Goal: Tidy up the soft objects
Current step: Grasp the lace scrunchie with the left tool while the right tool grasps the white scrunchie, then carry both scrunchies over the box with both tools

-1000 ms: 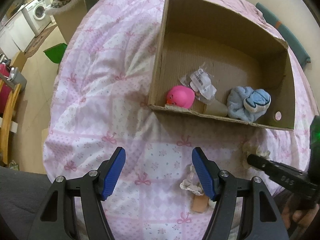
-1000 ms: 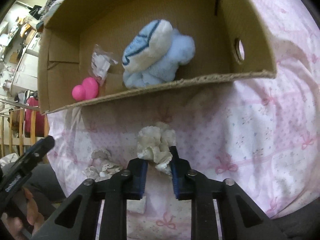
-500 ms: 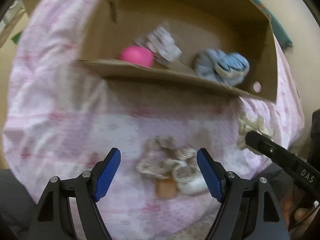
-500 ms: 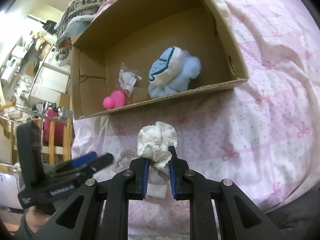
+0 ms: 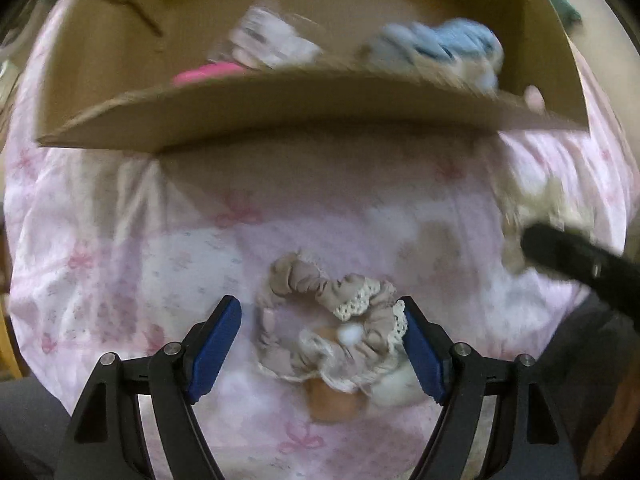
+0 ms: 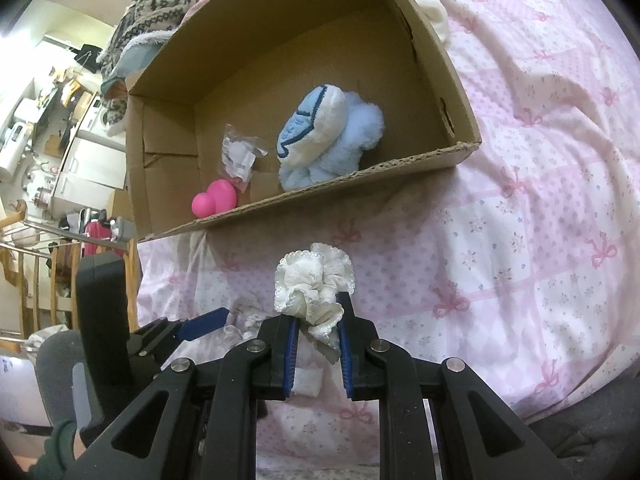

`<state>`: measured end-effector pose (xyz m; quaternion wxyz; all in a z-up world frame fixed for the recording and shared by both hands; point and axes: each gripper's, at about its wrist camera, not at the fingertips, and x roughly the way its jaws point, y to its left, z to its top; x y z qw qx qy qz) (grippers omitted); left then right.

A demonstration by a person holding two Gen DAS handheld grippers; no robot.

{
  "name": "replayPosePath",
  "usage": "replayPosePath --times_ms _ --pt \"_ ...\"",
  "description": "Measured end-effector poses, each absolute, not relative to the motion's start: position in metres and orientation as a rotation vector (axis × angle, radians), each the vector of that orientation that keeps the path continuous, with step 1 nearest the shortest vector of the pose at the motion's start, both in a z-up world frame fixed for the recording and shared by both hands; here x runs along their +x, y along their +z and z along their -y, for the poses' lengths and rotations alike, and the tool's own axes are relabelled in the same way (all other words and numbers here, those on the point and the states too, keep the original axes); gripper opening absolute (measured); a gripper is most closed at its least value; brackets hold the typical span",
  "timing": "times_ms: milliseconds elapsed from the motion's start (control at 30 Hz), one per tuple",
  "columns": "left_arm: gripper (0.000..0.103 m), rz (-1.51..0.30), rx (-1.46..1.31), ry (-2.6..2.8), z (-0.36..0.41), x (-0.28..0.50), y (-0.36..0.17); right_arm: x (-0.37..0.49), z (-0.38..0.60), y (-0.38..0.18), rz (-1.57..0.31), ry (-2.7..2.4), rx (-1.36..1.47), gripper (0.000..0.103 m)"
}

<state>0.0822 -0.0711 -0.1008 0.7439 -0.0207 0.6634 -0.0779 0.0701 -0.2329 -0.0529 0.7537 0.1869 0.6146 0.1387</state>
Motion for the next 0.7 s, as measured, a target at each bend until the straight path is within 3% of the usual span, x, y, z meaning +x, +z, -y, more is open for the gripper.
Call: replayPosePath --times_ms 133,200,267,300,367,700 --pt "0.077 -1.432 -0.160 -0.118 0.050 0.092 -0.097 0.071 0.232 -0.056 -1.348 0.303 0.411 0.020" --pt "0.068 -1.429 -0.147 -0.088 0.046 0.093 -0.099 0.072 0.232 -0.056 -1.348 0.300 0.409 0.020" --pt "0.046 -1.446 -0.143 -0.065 0.042 0.093 -0.104 0.071 0.232 -0.056 -1.347 0.302 0.412 0.020" --pt "0.040 -1.454 -0.151 -0.056 0.039 0.093 -0.106 0.071 0.232 -0.055 -1.346 0.301 0.412 0.020" --pt "0.014 -1.453 -0.151 -0.030 0.034 0.093 -0.107 0.071 0.233 -0.055 -1.346 0.301 0.412 0.020" --pt "0.008 -1.417 -0.167 -0.055 0.015 0.070 -0.081 0.067 0.231 -0.054 -1.343 0.309 0.388 0.020"
